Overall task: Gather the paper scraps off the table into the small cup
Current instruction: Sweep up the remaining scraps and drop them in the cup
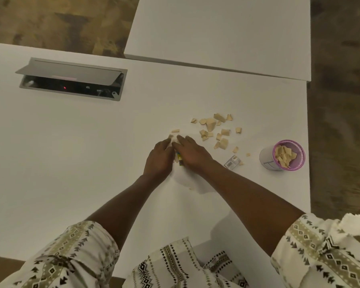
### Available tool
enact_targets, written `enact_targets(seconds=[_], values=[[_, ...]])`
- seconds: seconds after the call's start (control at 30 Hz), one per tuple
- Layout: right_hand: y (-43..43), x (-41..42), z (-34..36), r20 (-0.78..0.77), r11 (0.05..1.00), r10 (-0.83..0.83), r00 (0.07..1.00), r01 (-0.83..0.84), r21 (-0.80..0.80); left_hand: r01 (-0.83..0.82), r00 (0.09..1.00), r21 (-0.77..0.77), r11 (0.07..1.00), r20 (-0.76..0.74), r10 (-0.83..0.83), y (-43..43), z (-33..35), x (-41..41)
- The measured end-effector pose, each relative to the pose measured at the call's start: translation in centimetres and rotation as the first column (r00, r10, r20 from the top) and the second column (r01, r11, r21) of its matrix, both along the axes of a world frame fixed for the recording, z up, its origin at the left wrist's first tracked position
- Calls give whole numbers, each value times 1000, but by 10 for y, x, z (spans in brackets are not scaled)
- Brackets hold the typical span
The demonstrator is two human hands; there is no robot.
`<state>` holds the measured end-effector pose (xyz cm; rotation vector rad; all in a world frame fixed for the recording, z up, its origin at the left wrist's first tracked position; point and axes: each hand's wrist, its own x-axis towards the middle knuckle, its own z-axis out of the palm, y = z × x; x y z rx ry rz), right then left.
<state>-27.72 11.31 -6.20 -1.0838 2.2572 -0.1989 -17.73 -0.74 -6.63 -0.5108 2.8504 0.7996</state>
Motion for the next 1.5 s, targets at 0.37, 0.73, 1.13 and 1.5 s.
enact_targets(seconds=[0.37, 0.73, 1.13, 1.5], values=[[39, 26, 2, -261, 993, -54, 964, 24, -116, -3, 1000, -21, 1000, -22, 2, 15, 7, 12], [79, 30, 16, 357, 560, -700, 618, 786, -263, -290, 943, 238, 927, -93, 319, 38, 24, 6], [130, 15, 51, 640, 190, -723, 260, 966, -178, -304, 928, 379, 874, -87, 361, 83, 52, -32], [247, -40, 86, 288, 66, -933, 216, 889, -452, -15, 970, 573, 819, -190, 151, 216, 91, -117]])
